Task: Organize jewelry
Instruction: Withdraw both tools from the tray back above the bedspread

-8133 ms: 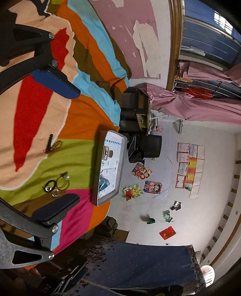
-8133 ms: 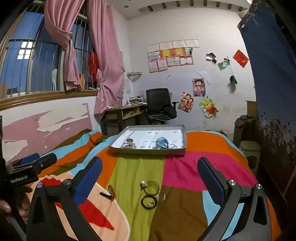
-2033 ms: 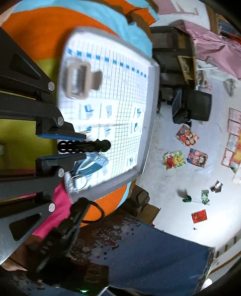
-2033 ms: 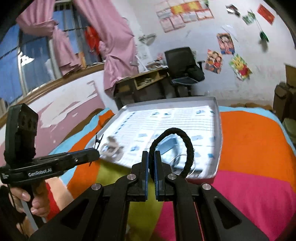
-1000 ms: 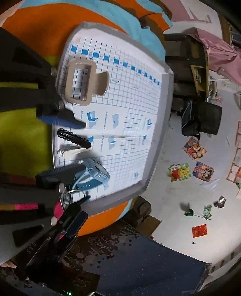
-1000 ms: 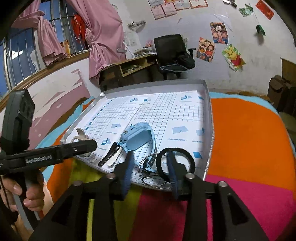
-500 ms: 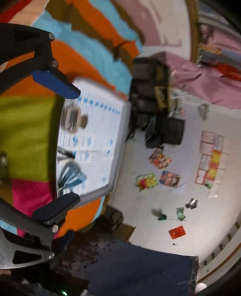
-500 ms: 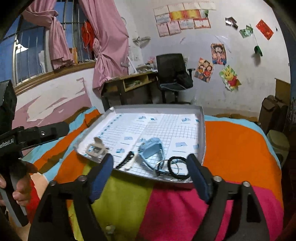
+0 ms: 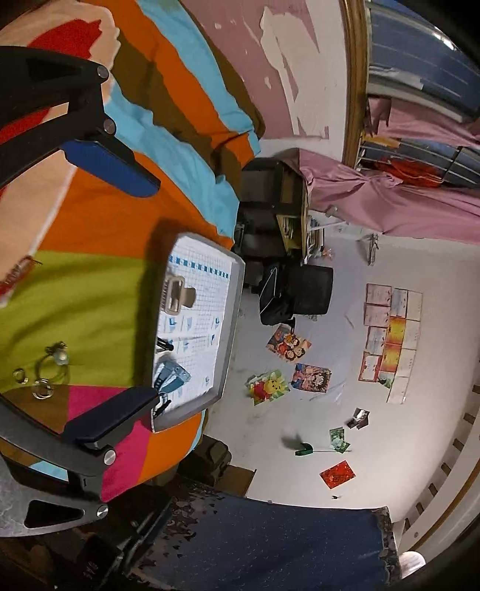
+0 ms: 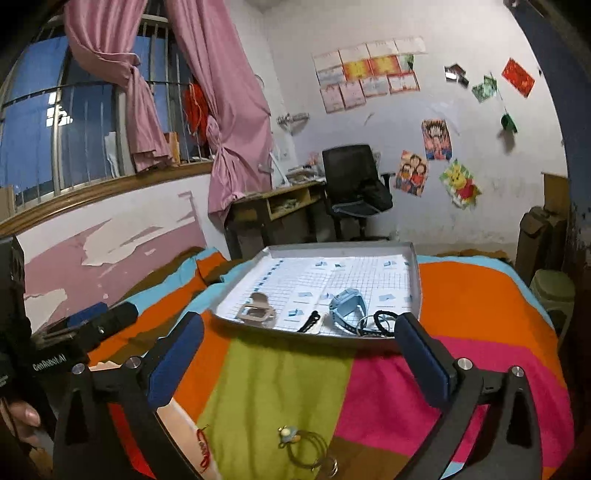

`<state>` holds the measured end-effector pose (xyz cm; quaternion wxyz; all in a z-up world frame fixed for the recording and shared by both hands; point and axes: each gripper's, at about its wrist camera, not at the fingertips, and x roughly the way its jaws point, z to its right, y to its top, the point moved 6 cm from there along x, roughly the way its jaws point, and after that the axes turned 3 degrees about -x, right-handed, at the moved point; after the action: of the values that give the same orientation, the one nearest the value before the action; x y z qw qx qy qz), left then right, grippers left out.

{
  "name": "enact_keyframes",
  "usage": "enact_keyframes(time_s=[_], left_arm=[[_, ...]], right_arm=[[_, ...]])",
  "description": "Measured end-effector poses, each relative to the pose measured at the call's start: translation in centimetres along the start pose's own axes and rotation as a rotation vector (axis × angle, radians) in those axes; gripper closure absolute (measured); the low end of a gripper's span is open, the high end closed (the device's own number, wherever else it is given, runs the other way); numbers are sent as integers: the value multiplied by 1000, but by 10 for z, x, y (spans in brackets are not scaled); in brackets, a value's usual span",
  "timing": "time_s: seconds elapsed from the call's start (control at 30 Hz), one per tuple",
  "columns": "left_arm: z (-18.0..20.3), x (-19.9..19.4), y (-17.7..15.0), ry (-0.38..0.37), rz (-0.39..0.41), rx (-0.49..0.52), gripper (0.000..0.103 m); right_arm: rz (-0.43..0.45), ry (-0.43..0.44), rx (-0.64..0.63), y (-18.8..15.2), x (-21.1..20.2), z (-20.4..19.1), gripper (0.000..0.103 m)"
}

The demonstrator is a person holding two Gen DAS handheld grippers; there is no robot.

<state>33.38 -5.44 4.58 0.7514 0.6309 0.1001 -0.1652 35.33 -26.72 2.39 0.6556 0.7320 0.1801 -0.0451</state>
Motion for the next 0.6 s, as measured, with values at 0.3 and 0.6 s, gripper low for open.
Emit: enact_keyframes(time_s=[0.3, 0.6], left_arm=[[-18, -65, -14, 21, 59, -6, 0], [-37, -115, -39, 38, 84, -1, 0]], right_arm=[[82, -51, -52, -12, -73, -32, 1], [97, -67, -70, -36, -131, -53, 1]])
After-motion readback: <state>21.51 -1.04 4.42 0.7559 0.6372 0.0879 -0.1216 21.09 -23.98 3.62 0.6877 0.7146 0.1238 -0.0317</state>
